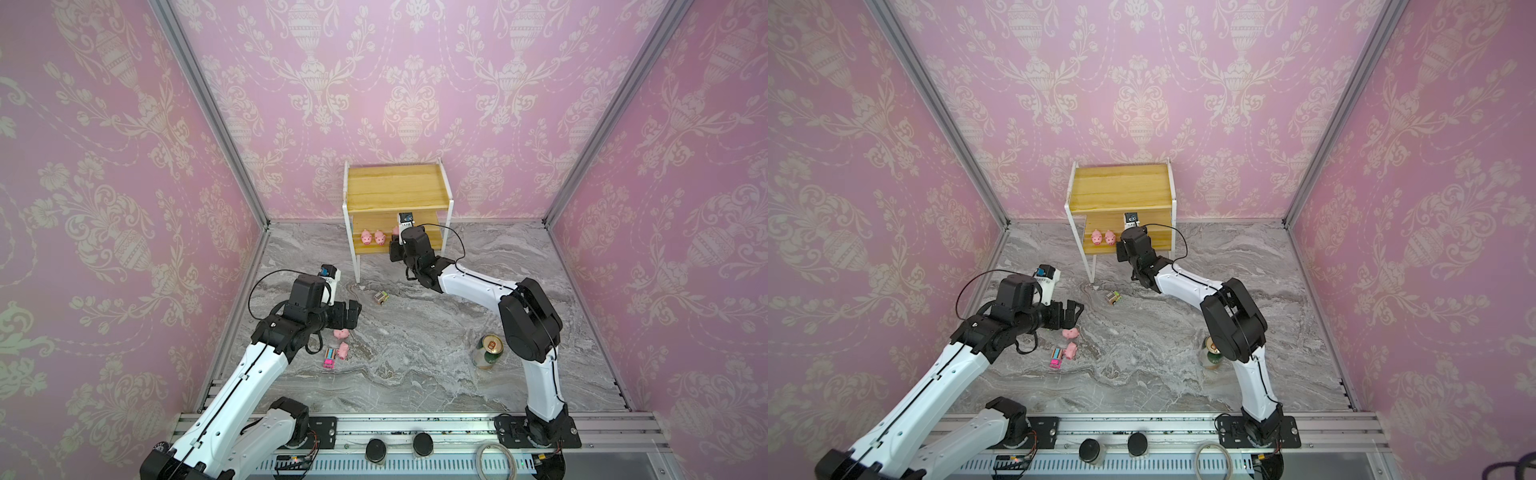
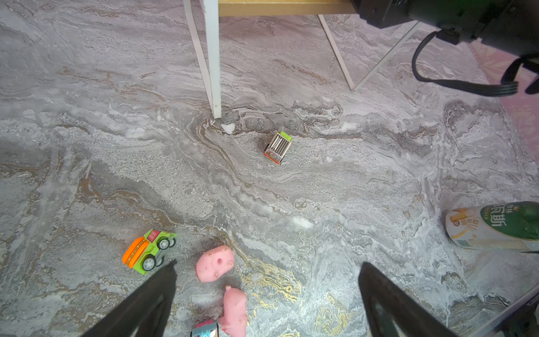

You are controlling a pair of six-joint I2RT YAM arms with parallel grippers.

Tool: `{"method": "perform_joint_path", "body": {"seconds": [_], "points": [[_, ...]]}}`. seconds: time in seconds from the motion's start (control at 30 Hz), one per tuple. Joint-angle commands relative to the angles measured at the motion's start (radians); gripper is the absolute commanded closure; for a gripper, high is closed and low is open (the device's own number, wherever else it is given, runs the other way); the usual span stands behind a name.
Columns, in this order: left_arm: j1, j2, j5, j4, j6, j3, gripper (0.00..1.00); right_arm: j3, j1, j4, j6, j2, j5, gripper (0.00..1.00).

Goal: Organize plastic toys on shelves
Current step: Place the plastic toy on the shelf.

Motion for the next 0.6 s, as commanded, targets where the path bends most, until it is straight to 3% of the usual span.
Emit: {"method": "perform_joint_path", "body": {"seconds": [0.0,0.13,0.37,0.57], "points": [[-0.009,-0.001,0.005,-0.001,0.023,-0.006,0.01,0.03,-0.006,-0.012,0.015,0.027,-0.024,0.73],[-0.009,-0.002,0.005,0.0,0.022,-0.006,0.01,0.045,-0.007,-0.04,0.015,0.034,-0.026,0.71],[-0.009,-0.003,0.004,-0.001,0.022,-0.006,0.01,0.052,-0.007,-0.064,0.017,0.018,-0.031,0.58],[-0.009,-0.006,0.002,-0.004,0.022,-0.005,0.01,-0.022,-0.002,-0.041,0.032,-0.053,-0.033,0.52]]}}
